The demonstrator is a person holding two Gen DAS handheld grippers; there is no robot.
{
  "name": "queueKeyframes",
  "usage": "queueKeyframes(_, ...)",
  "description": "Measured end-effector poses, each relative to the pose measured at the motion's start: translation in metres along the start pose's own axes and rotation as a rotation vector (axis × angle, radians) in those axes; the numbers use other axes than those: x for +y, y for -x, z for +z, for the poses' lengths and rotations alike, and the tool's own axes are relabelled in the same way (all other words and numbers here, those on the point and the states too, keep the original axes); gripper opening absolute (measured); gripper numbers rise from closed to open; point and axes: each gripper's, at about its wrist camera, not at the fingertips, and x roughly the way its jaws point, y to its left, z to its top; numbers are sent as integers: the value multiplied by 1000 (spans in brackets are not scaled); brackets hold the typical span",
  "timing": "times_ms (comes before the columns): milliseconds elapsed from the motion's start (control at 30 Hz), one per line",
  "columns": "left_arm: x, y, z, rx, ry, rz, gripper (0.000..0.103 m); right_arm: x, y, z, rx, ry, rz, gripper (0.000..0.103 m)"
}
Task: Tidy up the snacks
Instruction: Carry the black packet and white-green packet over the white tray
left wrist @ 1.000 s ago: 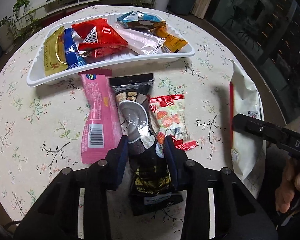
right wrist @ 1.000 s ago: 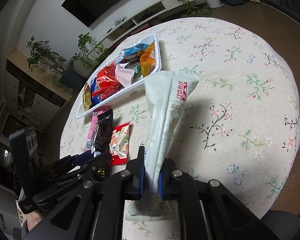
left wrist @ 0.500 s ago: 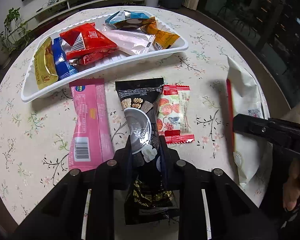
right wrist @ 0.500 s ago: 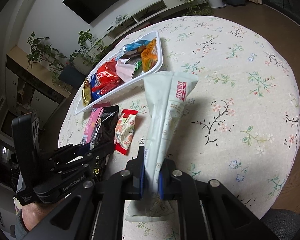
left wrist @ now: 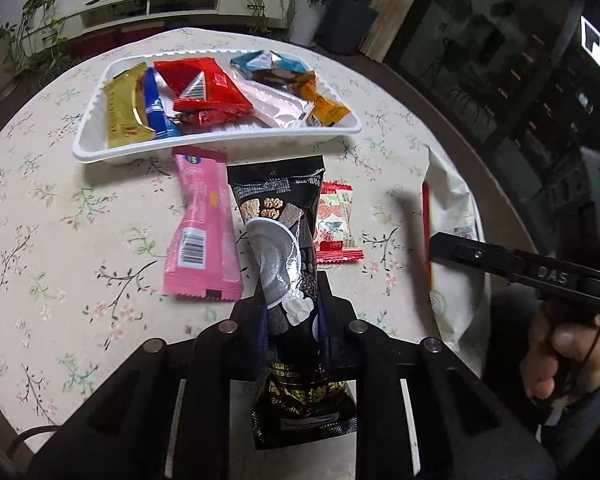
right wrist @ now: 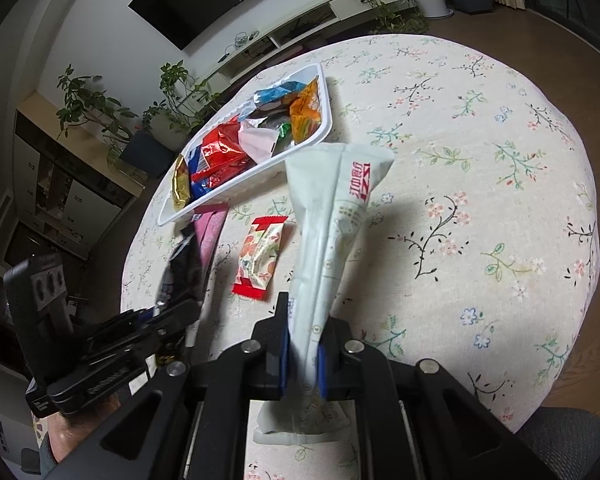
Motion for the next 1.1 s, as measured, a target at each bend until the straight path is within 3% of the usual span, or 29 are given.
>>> queueKeyframes(133,21,25,5,-44,61,-41,17,-5,9,7,-21,-14,1,11)
queueKeyframes(433,80,70,46,-145,141,-36,17,-22,40,50,-110,-25,-68,11)
queueKeyframes(633,104,76,92,-173,152,-28,17,9,41,98,-145,83,-81,11)
queueKeyframes(733,102,70,122,-181,127,-17,17,39,28,123,-143,158,-56,11)
queueKeyframes(900,97,34,165,-144,109,-7,18,87,-19,156,-65,270,-41,11)
queueKeyframes(1100,102,-6,185,-108,122,8,18,112,-81,170,28,333,-55,11)
